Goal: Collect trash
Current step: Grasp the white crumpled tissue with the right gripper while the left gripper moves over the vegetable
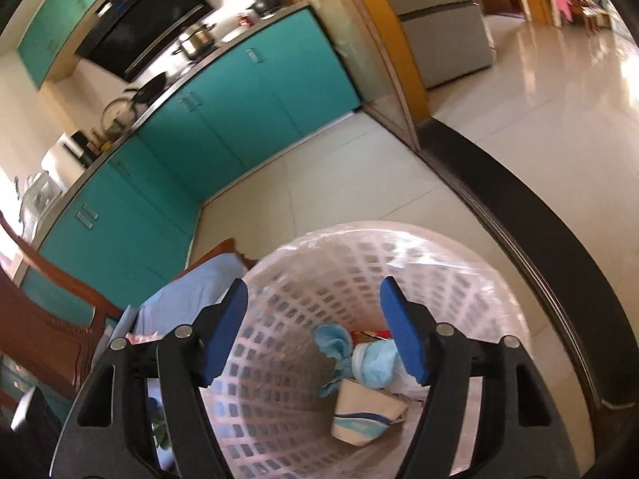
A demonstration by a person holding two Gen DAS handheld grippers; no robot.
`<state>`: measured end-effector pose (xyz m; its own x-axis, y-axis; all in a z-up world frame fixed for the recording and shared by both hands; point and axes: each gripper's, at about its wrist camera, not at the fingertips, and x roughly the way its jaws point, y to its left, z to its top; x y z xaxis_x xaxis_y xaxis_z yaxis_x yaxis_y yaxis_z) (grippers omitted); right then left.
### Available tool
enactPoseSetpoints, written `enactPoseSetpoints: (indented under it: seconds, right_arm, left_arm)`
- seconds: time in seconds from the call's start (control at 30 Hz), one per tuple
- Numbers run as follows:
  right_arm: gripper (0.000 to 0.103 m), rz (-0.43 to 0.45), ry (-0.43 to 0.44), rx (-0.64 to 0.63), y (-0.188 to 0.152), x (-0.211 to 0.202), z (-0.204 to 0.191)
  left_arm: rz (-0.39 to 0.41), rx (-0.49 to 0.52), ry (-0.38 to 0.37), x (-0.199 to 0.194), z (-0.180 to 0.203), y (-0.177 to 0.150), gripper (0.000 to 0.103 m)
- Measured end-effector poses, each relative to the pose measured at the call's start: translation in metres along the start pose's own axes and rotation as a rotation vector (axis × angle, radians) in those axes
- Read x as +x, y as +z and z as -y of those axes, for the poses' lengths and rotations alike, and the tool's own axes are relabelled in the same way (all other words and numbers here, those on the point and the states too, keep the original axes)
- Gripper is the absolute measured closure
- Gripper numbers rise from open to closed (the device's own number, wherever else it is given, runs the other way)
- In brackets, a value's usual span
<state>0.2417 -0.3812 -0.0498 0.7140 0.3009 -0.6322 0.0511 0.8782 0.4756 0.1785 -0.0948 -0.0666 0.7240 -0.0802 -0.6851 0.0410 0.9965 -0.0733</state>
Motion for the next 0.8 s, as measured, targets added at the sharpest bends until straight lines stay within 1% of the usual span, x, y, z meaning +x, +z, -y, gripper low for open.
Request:
enactPoseSetpoints:
  seconds: [0.07, 0.1, 0.17, 0.23, 0.27, 0.3, 0.33, 0.4, 0.43, 0.5, 0.57, 0.63, 0.67, 0.7, 0.73, 0.8]
  right_arm:
    - [0.035, -0.014, 0.032, -0.038, -0.003, 0.002, -0.012]
    - [0.035, -0.027, 0.049, -0.062, -0.005, 0.004, -0.02]
    - [0.035, -0.061, 0.081, -0.129, -0.013, 0.014, -0.044]
    - [0.035, -0.106, 0.114, -0.22, -0.025, 0.027, -0.077]
    - [0.035, -0.121, 0.13, -0.251, -0.03, 0.031, -0.089]
    - [0.035, -0.143, 0.155, -0.297, -0.036, 0.04, -0.11]
    - [0.035, -0.165, 0.18, -0.34, -0.042, 0.051, -0.13]
    - [0.035, -0.217, 0.201, -0.423, -0.056, 0.072, -0.164]
    - [0.035, -0.256, 0.202, -0.474, -0.067, 0.088, -0.185]
    - [0.035, -0.311, 0.192, -0.532, -0.083, 0.11, -0.208]
    - [0.036, -0.356, 0.146, -0.569, -0.104, 0.135, -0.223]
    - [0.051, -0.373, 0.099, -0.591, -0.115, 0.153, -0.227]
    - [0.065, -0.381, 0.079, -0.602, -0.118, 0.158, -0.226]
    - [0.071, -0.393, 0.062, -0.612, -0.121, 0.163, -0.224]
    - [0.073, -0.399, 0.074, -0.606, -0.122, 0.163, -0.223]
    - [0.076, -0.382, 0.104, -0.6, -0.12, 0.155, -0.222]
  left_arm:
    - [-0.011, -0.094, 0.095, -0.002, -0.041, -0.006, 0.006]
    - [-0.025, -0.139, 0.118, -0.001, -0.058, -0.01, 0.006]
    - [-0.071, -0.224, 0.151, 0.003, -0.089, -0.019, 0.006]
    - [-0.099, -0.294, 0.154, 0.003, -0.111, -0.03, 0.006]
    - [-0.106, -0.312, 0.156, 0.002, -0.118, -0.035, 0.006]
    - [-0.116, -0.323, 0.158, -0.001, -0.126, -0.04, 0.006]
    - [-0.124, -0.325, 0.162, -0.002, -0.13, -0.044, 0.006]
    - [-0.13, -0.317, 0.182, -0.009, -0.139, -0.052, 0.006]
    - [-0.13, -0.312, 0.193, -0.014, -0.143, -0.055, 0.006]
    - [-0.131, -0.317, 0.201, -0.021, -0.149, -0.06, 0.006]
    - [-0.13, -0.321, 0.191, -0.025, -0.156, -0.065, 0.006]
    - [-0.124, -0.298, 0.173, -0.025, -0.155, -0.064, 0.006]
    - [-0.122, -0.284, 0.168, -0.024, -0.15, -0.063, 0.006]
    - [-0.119, -0.267, 0.16, -0.022, -0.146, -0.062, 0.006]
    - [-0.117, -0.254, 0.151, -0.021, -0.142, -0.06, 0.006]
    - [-0.112, -0.216, 0.117, -0.016, -0.13, -0.059, 0.006]
